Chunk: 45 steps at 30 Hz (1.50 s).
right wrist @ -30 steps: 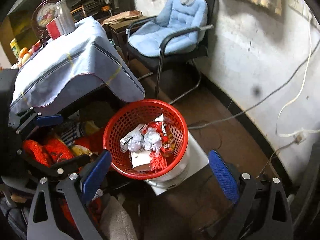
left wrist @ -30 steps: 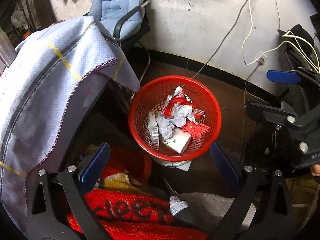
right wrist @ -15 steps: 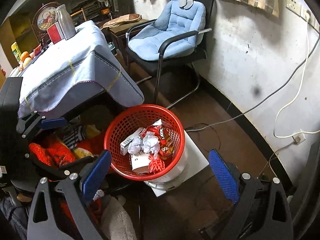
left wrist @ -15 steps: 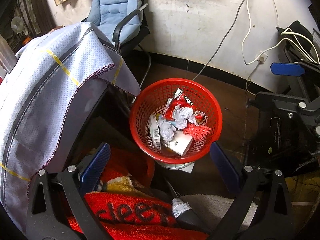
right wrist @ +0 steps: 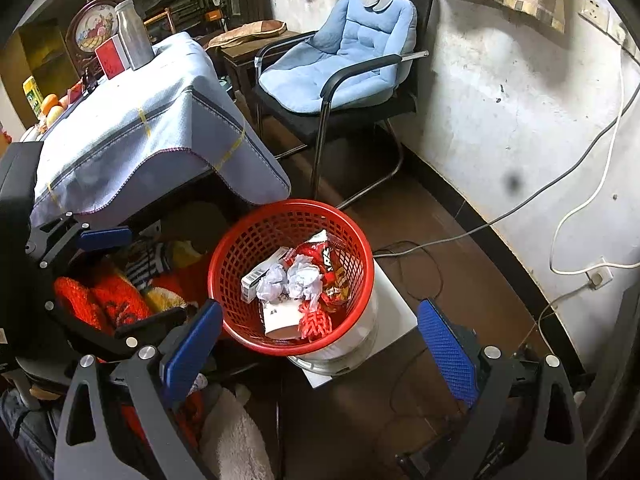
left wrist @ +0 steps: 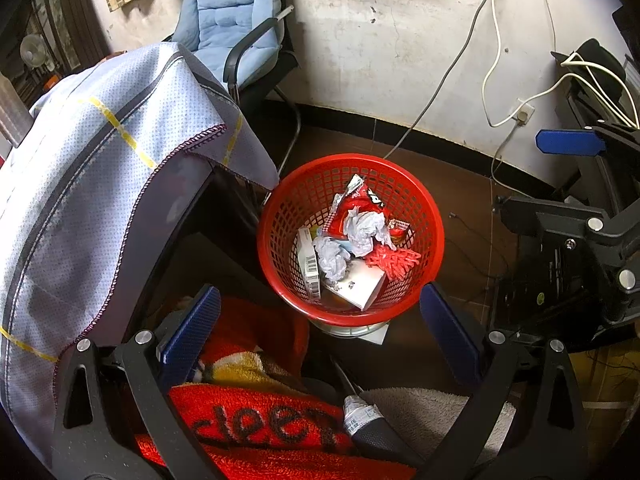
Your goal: Collect trash
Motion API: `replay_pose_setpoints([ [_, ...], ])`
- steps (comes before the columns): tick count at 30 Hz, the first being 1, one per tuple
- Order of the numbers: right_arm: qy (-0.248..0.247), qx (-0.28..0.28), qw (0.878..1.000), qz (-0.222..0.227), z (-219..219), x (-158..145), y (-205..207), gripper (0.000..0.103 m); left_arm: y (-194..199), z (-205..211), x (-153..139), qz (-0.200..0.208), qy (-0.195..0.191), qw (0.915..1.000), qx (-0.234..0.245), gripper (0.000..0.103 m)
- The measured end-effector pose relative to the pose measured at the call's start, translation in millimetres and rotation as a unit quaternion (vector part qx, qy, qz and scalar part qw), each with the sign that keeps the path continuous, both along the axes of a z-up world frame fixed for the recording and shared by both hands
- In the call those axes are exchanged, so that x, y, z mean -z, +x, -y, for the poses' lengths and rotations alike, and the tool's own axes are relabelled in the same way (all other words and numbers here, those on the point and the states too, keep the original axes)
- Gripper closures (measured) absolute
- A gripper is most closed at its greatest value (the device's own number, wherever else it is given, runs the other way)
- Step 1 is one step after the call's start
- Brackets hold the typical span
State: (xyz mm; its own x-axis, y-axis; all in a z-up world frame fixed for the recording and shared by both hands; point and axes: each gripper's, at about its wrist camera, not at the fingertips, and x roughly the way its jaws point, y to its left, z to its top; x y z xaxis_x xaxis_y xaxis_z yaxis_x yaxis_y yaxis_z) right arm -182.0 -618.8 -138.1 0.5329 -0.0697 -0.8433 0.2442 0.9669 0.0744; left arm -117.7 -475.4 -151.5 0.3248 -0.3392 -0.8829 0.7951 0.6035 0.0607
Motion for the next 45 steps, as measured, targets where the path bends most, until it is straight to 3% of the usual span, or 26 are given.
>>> replay_pose_setpoints([
  [45,0.005,-0.001,1.000,-0.015,0.2,9.1,2.2,0.007,1.9,-1.7,0.0,0.010,0.004,0.9999,-0.001,0.007],
])
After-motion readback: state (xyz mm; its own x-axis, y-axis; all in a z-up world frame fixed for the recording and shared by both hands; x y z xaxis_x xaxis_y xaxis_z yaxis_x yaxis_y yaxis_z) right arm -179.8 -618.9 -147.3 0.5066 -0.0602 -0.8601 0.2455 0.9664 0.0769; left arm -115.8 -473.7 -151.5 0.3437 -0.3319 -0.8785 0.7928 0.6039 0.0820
